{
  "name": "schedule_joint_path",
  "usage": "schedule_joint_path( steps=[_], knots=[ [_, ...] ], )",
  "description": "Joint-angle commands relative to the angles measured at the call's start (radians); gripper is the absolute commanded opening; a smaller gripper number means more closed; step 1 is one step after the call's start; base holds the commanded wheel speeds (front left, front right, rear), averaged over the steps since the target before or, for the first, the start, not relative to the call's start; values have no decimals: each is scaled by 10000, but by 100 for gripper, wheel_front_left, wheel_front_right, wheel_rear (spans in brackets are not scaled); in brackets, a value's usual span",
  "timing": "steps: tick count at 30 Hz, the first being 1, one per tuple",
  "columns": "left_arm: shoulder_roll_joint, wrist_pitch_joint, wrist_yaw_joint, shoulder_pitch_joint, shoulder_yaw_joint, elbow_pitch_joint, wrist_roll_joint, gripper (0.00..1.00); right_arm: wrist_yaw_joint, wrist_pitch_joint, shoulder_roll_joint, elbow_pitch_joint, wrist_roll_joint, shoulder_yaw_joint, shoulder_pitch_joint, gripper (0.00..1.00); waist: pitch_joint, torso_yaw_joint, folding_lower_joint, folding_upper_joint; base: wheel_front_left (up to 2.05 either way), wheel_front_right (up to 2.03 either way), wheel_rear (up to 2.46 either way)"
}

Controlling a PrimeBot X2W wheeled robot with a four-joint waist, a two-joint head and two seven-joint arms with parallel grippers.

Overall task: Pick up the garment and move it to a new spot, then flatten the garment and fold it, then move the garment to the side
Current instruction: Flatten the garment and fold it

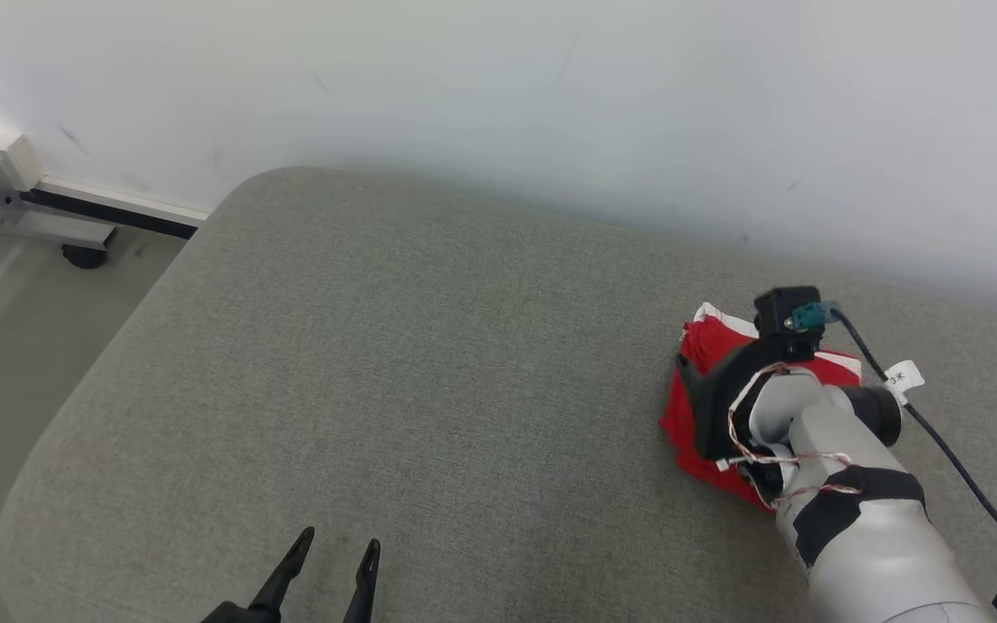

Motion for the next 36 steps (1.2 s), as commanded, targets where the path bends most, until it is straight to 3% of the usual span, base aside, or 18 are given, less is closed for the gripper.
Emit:
schedule_joint_path(
  steps=[1,4,9,10,11,12,17,21,28,35,36],
  knots=[
    [65,-30,58,88,44,-20,-122,100,-23,-136,20,-188,418,79,-156,100,-68,-114,0,0,0,0,0],
    [113,-68,124,209,90,-72,-145,100,-23,-370,-142,-741,994,350,-192,100,-135,-315,0,0,0,0,0],
    [126,-93,205,211,77,-227,-106,100,-23,-567,-1446,-1251,696,165,390,100,-107,-554,0,0,0,0,0],
    [109,-92,222,189,58,-247,-100,100,-22,-603,-1627,-1249,484,57,527,45,-72,-573,0,0,0,0,0],
    [85,-95,227,163,37,-259,-97,100,-22,-659,-1726,-1244,310,-25,664,26,-34,-580,0,0,0,0,0],
    [61,-99,229,130,17,-267,-94,100,-22,-708,-1744,-1194,165,-103,835,0,2,-579,0,0,0,0,0],
    [-14,-163,98,-40,-51,-103,-154,100,-22,-982,-1349,-951,-297,-172,1436,0,132,-533,0,0,0,0,0],
    [-26,-206,89,-124,-57,-1,-186,100,-22,-1238,-594,-760,-482,111,1508,0,136,-518,0,0,0,0,0],
    [-60,-243,68,-154,-116,139,-225,100,-22,-1444,41,-450,-283,1664,1520,0,1,-502,0,0,0,0,0],
    [1,-279,149,10,-88,246,-300,100,-22,-1772,30,-1757,2673,3860,2161,0,-316,-618,0,0,0,0,0],
    [21,-281,172,84,-50,250,-322,100,-22,-1915,28,-1961,2845,3967,2258,26,-392,-705,0,0,0,0,0]
  ],
)
